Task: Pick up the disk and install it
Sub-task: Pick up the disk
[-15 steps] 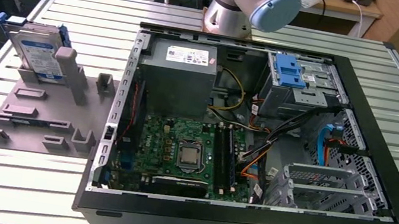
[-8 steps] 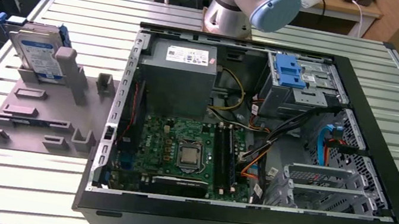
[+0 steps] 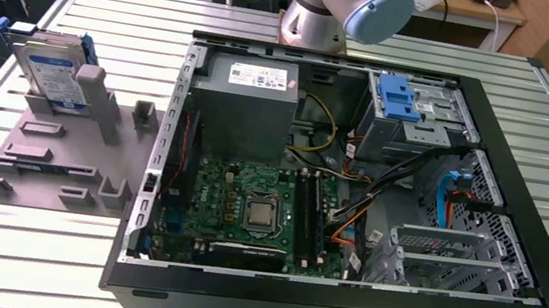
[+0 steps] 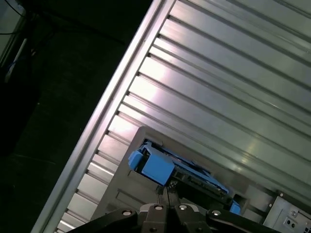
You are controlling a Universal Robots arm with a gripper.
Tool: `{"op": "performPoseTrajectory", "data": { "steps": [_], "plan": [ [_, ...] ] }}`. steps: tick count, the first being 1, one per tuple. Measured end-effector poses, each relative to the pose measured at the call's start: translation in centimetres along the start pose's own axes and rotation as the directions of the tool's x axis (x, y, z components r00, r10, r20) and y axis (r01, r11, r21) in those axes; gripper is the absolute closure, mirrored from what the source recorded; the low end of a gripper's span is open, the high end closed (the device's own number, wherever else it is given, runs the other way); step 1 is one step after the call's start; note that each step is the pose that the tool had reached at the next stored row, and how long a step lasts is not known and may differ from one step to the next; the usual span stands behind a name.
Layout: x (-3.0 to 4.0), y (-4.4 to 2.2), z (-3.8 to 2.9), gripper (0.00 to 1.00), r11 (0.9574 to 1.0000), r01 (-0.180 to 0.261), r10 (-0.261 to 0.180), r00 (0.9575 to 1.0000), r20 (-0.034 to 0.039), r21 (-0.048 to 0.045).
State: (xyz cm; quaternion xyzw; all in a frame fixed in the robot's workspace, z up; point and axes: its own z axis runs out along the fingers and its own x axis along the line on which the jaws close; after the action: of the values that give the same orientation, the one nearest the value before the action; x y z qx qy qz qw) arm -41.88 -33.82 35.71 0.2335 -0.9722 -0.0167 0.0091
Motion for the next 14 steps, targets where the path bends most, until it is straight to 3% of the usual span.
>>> {"op": "performPoseTrajectory", "data": {
  "steps": [7, 14],
  "plan": [
    [0.00, 0.00, 0.01, 0.89, 0.9972, 0.075, -0.075, 0.9972, -0.0026, 0.0006],
    [0.00, 0.00, 0.02, 0.89, 0.9890, 0.148, -0.148, 0.9890, -0.0050, 0.0003]
  ]
}}
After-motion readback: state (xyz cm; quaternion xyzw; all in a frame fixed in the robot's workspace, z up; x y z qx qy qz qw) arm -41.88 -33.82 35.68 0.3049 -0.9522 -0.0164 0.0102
